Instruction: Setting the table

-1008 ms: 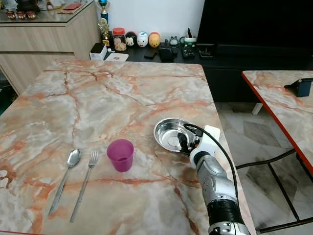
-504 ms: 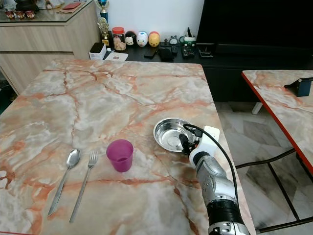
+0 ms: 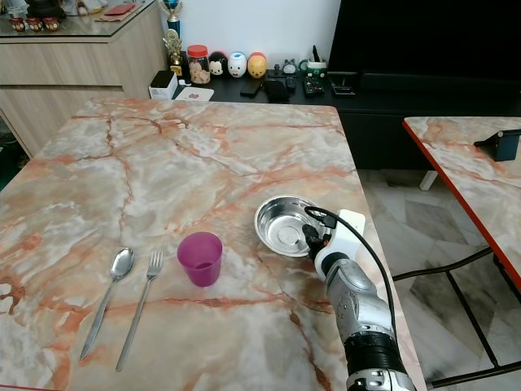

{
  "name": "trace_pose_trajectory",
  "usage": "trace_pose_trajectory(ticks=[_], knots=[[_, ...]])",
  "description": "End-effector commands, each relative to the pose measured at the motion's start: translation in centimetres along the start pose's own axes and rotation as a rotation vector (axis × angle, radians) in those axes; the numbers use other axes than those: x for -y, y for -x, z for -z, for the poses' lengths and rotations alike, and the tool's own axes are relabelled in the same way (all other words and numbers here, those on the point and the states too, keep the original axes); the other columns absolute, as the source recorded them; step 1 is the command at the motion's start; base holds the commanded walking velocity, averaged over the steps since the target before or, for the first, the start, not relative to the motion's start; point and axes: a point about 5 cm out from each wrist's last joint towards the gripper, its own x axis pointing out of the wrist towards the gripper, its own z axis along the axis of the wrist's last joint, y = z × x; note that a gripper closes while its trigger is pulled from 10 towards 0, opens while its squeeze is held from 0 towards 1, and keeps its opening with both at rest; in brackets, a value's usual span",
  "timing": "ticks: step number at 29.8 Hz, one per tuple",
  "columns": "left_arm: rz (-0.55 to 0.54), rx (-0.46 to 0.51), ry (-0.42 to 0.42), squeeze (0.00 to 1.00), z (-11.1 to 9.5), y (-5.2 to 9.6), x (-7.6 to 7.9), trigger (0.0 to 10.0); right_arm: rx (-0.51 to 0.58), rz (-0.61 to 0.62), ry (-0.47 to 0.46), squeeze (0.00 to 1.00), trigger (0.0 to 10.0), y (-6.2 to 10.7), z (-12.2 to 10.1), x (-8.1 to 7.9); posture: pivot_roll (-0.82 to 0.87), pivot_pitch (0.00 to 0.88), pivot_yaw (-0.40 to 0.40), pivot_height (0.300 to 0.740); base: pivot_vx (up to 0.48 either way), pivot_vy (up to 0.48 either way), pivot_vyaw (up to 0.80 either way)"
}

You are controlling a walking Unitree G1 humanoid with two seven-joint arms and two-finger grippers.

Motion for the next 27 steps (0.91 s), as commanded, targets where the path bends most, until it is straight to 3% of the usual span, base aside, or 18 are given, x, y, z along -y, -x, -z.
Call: trace_pose_trajectory(ticks=[1, 9, 12, 16, 17, 18, 20, 27], knots=[[0.007, 0.005, -0.001, 0.0, -0.1, -0.1, 0.3, 10.0, -0.007, -0.006, 0.004, 0.0, 0.0, -0.1, -0.1, -0.3, -0.04, 0.0, -0.01, 0.732, 0.0, 0.0, 0.0], [0.012, 0.011, 0.0, 0.0, -0.2, -0.1, 0.6, 10.0, 0.013, 0.001, -0.001, 0.0, 0.0, -0.2, -0.4, -0.3, -0.03, 0.0, -0.012, 0.732, 0.0, 0.0, 0.0], [0.011, 0.014, -0.002, 0.0, -0.3, -0.2, 0.7, 10.0, 0.059, 0.02, -0.012, 0.0, 0.0, -0.1, -0.9, -0.2, -0.03, 0.0, -0.011, 0.732, 0.0, 0.0, 0.0], [0.005, 0.011, -0.007, 0.0, -0.2, -0.1, 0.6, 10.0, 0.212, 0.008, -0.065, 0.0, 0.0, 0.2, -2.9, -0.3, -0.04, 0.0, -0.008, 0.732, 0.0, 0.0, 0.0], [0.003, 0.006, -0.007, 0.0, -0.1, -0.1, 0.6, 10.0, 0.267, -0.007, -0.069, 0.0, 2.5, 0.4, -3.6, -0.5, -0.04, 0.0, -0.007, 0.732, 0.0, 0.0, 0.0], [0.0, 0.003, -0.003, 0.0, 0.0, 0.0, 0.6, 10.0, 0.297, -0.02, -0.07, 0.0, 9.6, 0.6, -4.0, -0.7, -0.03, 0.0, -0.006, 0.732, 0.0, 0.0, 0.0], [-0.008, -0.003, 0.013, 0.0, 0.2, 0.0, 0.5, 10.0, 0.34, -0.039, -0.072, 0.0, 10.0, 0.7, -4.6, -0.9, -0.04, 0.0, -0.004, 0.732, 0.0, 0.0, 0.0], [-0.024, -0.019, 0.032, 0.0, 1.2, 0.5, -0.1, 10.0, 0.529, -0.095, -0.154, 0.0, 10.0, 1.9, -6.8, -1.5, -0.03, 0.0, -0.006, 0.732, 0.0, 0.0, 0.0]])
